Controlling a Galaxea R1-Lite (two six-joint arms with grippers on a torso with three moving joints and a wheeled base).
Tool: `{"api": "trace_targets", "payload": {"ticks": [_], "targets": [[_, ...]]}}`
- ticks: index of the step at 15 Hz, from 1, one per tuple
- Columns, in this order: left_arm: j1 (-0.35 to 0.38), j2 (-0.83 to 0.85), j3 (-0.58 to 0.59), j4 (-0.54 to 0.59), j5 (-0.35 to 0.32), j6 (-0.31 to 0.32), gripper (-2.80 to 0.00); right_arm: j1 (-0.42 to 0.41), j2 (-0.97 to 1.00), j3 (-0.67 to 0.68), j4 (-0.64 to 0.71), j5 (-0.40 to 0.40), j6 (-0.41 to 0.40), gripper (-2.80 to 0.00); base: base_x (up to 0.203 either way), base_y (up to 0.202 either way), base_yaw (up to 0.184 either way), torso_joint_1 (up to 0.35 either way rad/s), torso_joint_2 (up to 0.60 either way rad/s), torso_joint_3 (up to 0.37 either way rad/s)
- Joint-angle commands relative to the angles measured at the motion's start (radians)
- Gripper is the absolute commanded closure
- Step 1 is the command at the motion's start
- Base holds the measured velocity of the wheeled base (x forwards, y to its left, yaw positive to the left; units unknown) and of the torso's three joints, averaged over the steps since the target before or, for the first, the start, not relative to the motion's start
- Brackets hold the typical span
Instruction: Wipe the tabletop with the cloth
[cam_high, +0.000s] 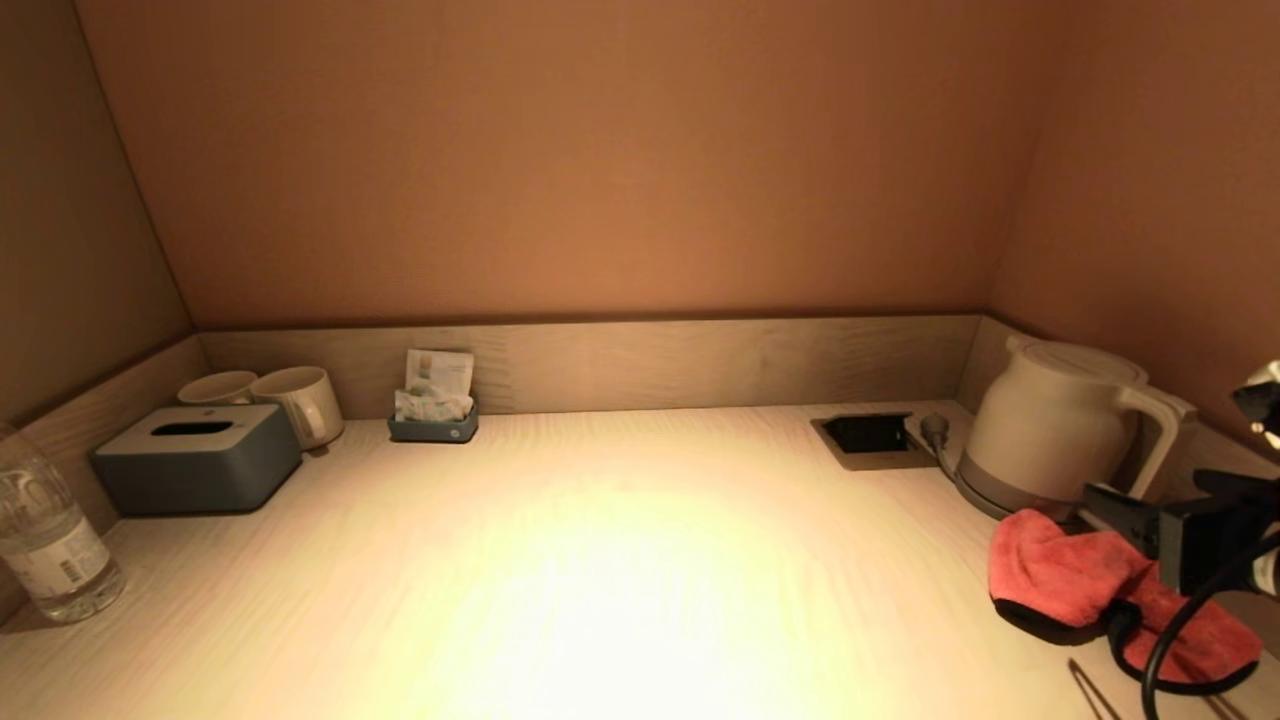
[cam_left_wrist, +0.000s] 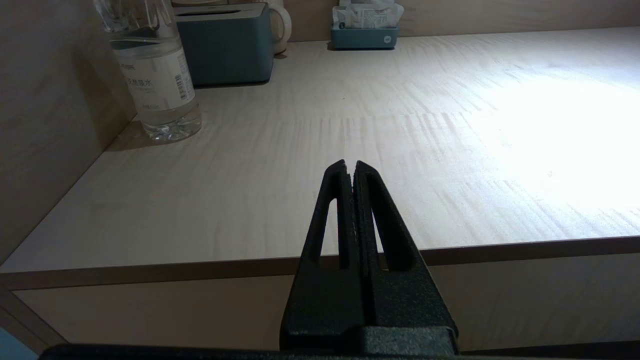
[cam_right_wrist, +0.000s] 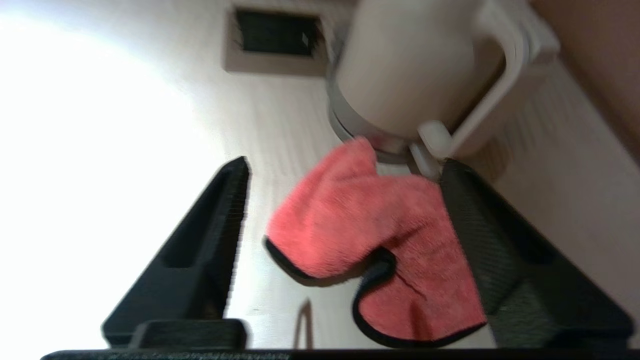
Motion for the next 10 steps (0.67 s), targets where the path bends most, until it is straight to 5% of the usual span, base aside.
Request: {"api": "trace_targets", "payload": {"ticks": [1,5,10], "targets": [[0.000,0.001,0.000,0.000,0.000,0.000,0.00,0.052,-0.140,-0.004,0.040,0.002,0.002,0.00,0.000,0.000,0.000,0.000,0.00,0.000],[0.000,0.001,0.000,0.000,0.000,0.001,0.00,0.105,-0.326,-0.104,0.210,0.005,0.017,0.00,0.000,0.000,0.000,0.000,0.00,0.000],[0.000,0.001,0.000,0.000,0.000,0.000,0.00,0.107,-0.431,-0.270,0.383,0.002,0.129,0.00,0.000,0.000,0.000,0.000,0.00,0.000]]}}
